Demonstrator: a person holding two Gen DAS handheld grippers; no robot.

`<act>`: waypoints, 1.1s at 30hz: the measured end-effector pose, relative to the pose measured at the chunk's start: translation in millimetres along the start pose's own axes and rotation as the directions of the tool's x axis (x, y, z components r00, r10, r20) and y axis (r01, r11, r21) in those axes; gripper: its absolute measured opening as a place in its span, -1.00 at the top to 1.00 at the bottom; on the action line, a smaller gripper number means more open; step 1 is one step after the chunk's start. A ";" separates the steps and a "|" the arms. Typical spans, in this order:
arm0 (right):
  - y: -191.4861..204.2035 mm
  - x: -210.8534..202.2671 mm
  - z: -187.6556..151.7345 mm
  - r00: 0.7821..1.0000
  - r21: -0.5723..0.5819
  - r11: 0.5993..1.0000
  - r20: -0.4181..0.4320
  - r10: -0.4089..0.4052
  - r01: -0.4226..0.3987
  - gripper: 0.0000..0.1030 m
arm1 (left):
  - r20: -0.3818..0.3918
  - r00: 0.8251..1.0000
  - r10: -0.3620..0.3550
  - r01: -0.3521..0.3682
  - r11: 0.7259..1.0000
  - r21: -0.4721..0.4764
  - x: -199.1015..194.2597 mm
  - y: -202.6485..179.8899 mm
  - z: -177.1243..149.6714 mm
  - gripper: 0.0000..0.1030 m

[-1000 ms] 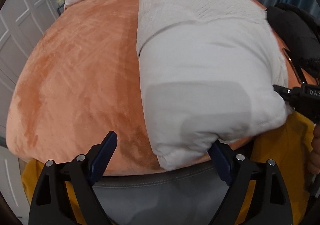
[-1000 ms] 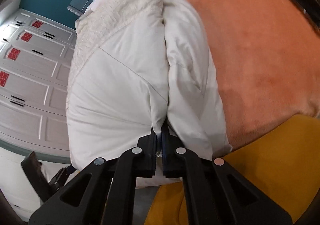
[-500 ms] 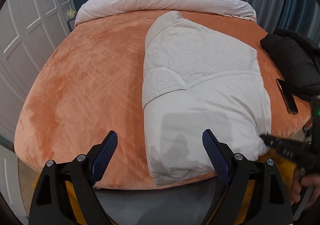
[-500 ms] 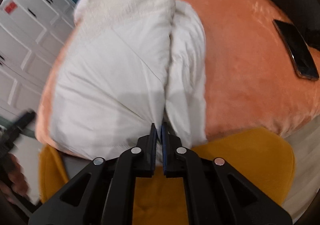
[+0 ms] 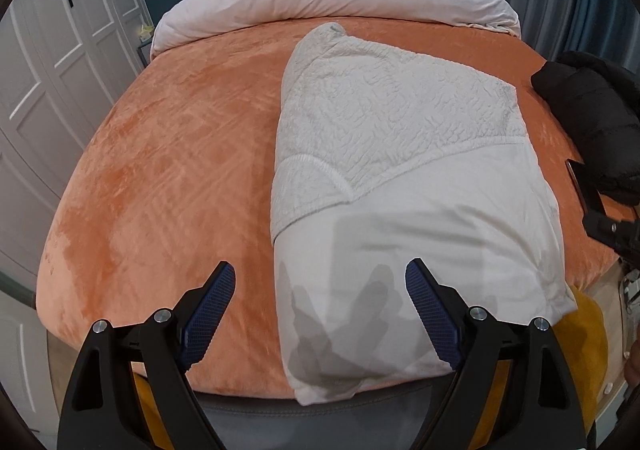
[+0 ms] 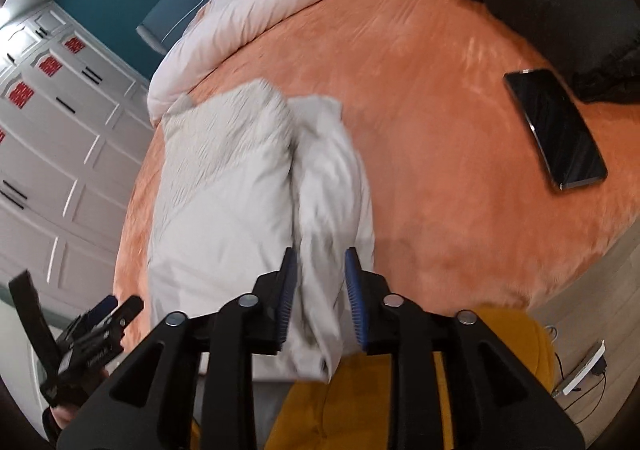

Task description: Fold large clothes

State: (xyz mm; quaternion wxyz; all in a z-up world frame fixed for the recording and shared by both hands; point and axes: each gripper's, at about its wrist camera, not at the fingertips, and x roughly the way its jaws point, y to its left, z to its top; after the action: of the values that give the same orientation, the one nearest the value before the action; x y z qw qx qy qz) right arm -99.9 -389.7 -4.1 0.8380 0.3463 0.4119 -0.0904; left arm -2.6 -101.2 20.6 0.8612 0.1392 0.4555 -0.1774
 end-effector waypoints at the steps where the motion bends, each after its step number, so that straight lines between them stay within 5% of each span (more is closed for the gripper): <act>1: -1.6 2.6 4.0 1.000 0.000 1.000 0.005 -0.002 0.002 0.15 | -0.002 1.000 0.002 -0.002 1.000 0.000 1.3 -0.4 1.9 -0.65; 14: -16.6 74.8 16.9 0.993 0.072 0.997 -0.118 0.011 -0.003 -0.02 | -0.033 0.999 0.027 -0.028 0.999 -0.030 38.2 -2.9 34.1 -0.71; 19: -26.9 97.6 10.2 0.985 0.146 0.988 -0.155 0.073 -0.050 -0.22 | -0.047 0.998 -0.050 0.044 0.992 -0.116 62.0 10.3 43.5 -0.90; 25: -35.6 112.7 10.4 0.975 0.206 0.971 -0.162 0.152 -0.118 -0.38 | -0.059 0.973 -0.223 0.202 0.946 -0.256 88.8 30.2 43.0 -0.90; 33: -28.4 129.6 15.4 0.976 0.178 0.977 -0.162 0.144 -0.114 -0.46 | -0.038 0.988 -0.149 0.135 0.960 -0.244 90.2 9.6 43.4 -0.90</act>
State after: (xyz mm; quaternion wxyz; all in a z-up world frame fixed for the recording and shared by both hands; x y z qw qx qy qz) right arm -19.2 -403.5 -109.5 0.7707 0.4483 0.4512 -0.0393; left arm 80.6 -126.1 -30.1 0.8436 0.0058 0.5065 -0.1783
